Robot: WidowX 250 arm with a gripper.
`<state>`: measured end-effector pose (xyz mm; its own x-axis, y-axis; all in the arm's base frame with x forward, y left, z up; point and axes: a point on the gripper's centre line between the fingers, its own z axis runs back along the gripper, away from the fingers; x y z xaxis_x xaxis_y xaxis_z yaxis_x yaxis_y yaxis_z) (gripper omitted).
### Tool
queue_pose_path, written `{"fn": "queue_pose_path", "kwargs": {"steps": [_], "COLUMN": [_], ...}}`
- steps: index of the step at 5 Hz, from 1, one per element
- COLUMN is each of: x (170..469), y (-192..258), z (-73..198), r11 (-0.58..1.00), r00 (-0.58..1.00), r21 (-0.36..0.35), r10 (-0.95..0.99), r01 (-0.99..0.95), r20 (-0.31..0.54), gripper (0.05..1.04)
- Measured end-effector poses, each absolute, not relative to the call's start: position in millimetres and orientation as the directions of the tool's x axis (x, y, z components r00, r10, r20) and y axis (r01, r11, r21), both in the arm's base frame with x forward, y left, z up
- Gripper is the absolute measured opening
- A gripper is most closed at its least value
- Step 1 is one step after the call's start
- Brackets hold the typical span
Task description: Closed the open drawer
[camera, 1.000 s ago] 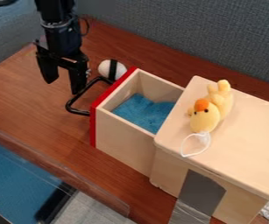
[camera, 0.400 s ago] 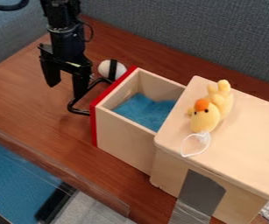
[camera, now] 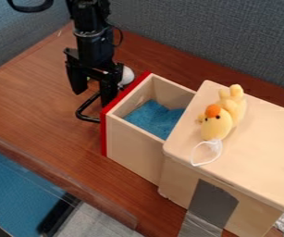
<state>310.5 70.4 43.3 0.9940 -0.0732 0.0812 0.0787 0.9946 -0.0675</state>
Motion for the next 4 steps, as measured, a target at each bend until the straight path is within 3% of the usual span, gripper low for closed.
{"fn": "queue_pose_path", "kwargs": {"steps": [3, 4], "x": [308, 306], "y": [70, 80], "z": [45, 30], "r11": [0.994, 0.996], "r00": [0.991, 0.996], "r21": [0.028, 0.034], "r10": [-0.108, -0.084], "r01": [0.106, 0.083], "r20": [0.081, 0.037], "gripper": [1.000, 1.000]}}
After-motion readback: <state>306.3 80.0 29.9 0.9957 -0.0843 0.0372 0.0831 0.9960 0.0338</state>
